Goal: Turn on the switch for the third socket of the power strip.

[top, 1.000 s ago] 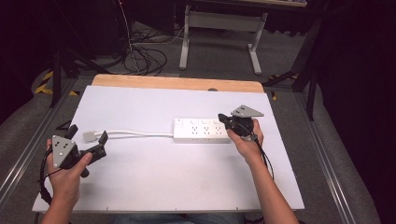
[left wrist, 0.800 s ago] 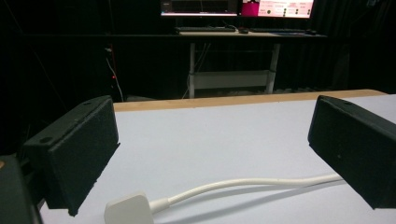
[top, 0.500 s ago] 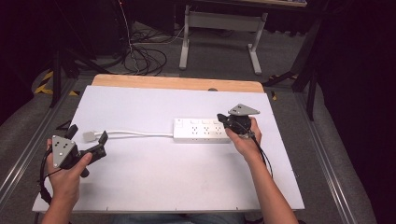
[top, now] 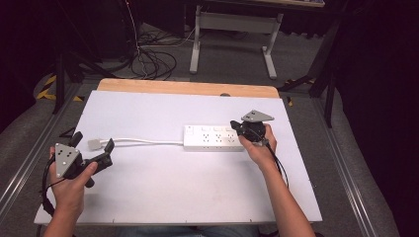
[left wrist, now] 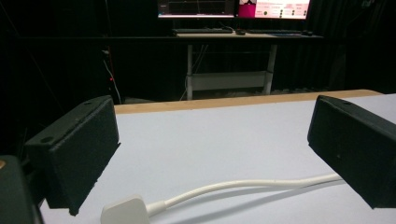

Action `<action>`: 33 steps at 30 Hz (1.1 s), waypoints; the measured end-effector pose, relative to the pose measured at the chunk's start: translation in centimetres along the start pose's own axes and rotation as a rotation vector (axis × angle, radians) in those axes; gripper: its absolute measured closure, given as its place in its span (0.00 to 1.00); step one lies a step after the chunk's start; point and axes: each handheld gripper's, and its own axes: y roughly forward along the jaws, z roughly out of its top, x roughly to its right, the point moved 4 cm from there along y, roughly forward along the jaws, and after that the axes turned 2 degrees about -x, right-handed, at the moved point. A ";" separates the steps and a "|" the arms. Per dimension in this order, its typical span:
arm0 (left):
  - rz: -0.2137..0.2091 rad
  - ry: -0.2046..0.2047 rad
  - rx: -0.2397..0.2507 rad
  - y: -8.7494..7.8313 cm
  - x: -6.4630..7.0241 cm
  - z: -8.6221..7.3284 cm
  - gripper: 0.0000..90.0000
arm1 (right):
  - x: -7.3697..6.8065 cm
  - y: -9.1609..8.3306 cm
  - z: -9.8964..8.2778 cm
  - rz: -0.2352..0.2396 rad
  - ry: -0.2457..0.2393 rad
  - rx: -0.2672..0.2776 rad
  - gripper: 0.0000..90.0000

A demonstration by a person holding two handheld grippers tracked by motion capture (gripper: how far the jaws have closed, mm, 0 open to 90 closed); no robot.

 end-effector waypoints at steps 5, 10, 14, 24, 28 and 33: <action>-0.003 0.004 0.004 -0.1 0.0 0.0 0.03 | -0.2 0.3 0.0 0.001 -0.008 -0.009 1.00; -0.001 0.008 0.004 -0.1 0.0 0.0 0.03 | -0.3 0.9 0.1 0.007 -0.011 -0.017 1.00; 0.000 0.007 0.004 -0.1 0.0 0.0 0.03 | -0.3 0.9 0.0 0.005 -0.011 -0.024 1.00; -0.001 0.015 -0.002 -0.1 0.1 -0.1 0.03 | 0.1 1.8 -0.1 0.002 -0.002 -0.042 1.00; 0.000 0.023 -0.005 -0.2 0.0 -0.1 0.03 | 0.1 2.1 -0.3 0.004 -0.010 -0.054 1.00; 0.001 0.020 -0.004 -0.3 0.0 -0.1 0.03 | 0.2 2.3 -0.4 -0.001 -0.006 -0.063 1.00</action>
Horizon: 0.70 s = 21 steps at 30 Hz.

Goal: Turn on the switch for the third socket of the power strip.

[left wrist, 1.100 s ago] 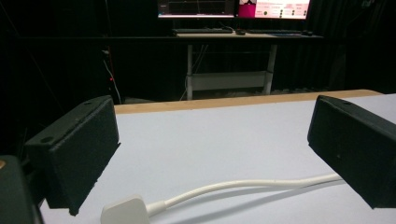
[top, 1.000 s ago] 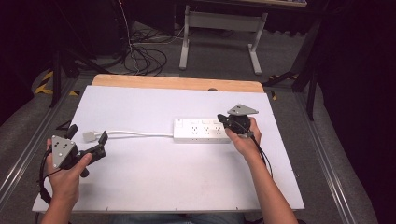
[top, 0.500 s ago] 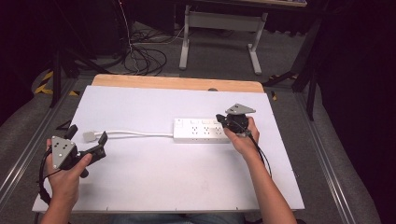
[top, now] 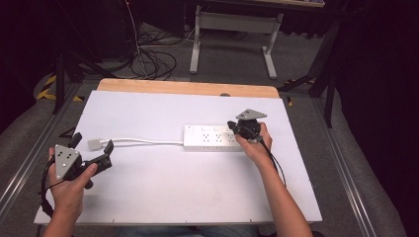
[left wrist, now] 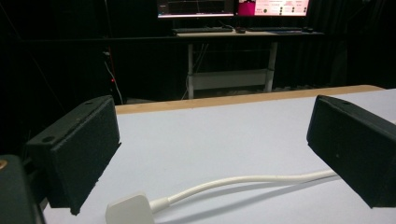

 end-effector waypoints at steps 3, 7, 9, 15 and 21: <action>0.003 0.003 0.000 0.0 -0.1 0.0 0.03 | 0.1 0.4 0.0 0.001 0.001 -0.006 1.00; 0.004 0.001 -0.002 -0.1 -0.1 0.0 0.03 | 0.0 1.0 -0.2 -0.002 -0.012 -0.031 1.00; 0.006 -0.002 -0.001 -0.1 -0.2 -0.1 0.03 | 0.0 1.0 -0.2 -0.003 -0.008 -0.032 1.00; 0.007 0.001 0.001 -0.2 -0.2 0.0 0.04 | 0.2 1.1 -0.2 -0.007 0.001 -0.028 1.00; 0.008 -0.001 -0.002 -0.3 -0.2 -0.1 0.04 | 0.2 1.4 -0.4 -0.011 -0.001 -0.035 1.00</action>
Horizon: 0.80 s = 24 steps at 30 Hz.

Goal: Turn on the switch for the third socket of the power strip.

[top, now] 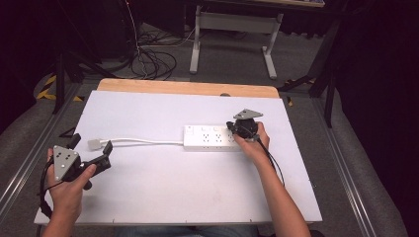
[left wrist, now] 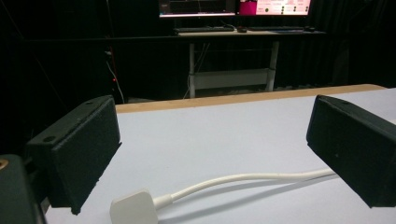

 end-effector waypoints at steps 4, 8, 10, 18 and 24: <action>0.006 0.000 0.000 -0.1 -0.2 0.0 0.04 | 0.0 0.2 0.0 -0.002 -0.007 -0.006 1.00; 0.004 0.000 0.000 -0.2 -0.1 0.0 0.04 | -0.1 0.3 0.0 -0.001 -0.012 -0.006 1.00; 0.004 0.001 0.000 -0.2 -0.1 0.0 0.04 | -0.1 0.4 -0.1 -0.002 -0.013 -0.012 1.00; 0.006 0.003 0.000 -0.2 -0.1 0.0 0.04 | -0.1 0.5 -0.2 -0.005 -0.015 -0.013 1.00; 0.004 0.002 -0.001 -0.2 -0.1 0.0 0.04 | -0.2 0.5 -0.2 -0.007 -0.012 -0.013 1.00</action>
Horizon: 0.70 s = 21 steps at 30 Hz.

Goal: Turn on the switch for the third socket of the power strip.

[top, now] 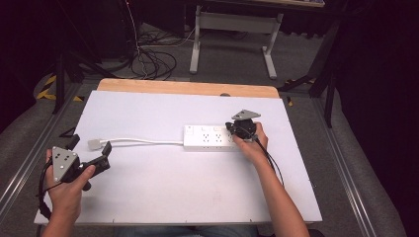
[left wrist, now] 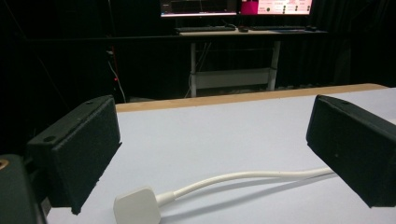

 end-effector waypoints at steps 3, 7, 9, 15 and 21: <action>0.001 -0.002 0.001 0.0 0.0 0.0 0.04 | 0.0 0.0 0.0 0.006 0.006 0.003 1.00; 0.000 -0.002 0.001 0.0 0.0 0.0 0.04 | 0.0 0.0 -0.1 0.002 0.006 0.005 1.00; -0.001 -0.002 0.001 0.0 0.0 0.0 0.04 | -0.1 0.0 -0.1 -0.005 -0.005 0.000 1.00; -0.001 0.000 0.002 0.0 0.0 0.0 0.04 | -0.7 0.3 0.0 -0.029 -0.026 -0.014 1.00; 0.002 -0.001 0.003 0.0 -0.1 0.0 0.04 | -0.6 0.3 0.0 -0.024 -0.018 -0.007 1.00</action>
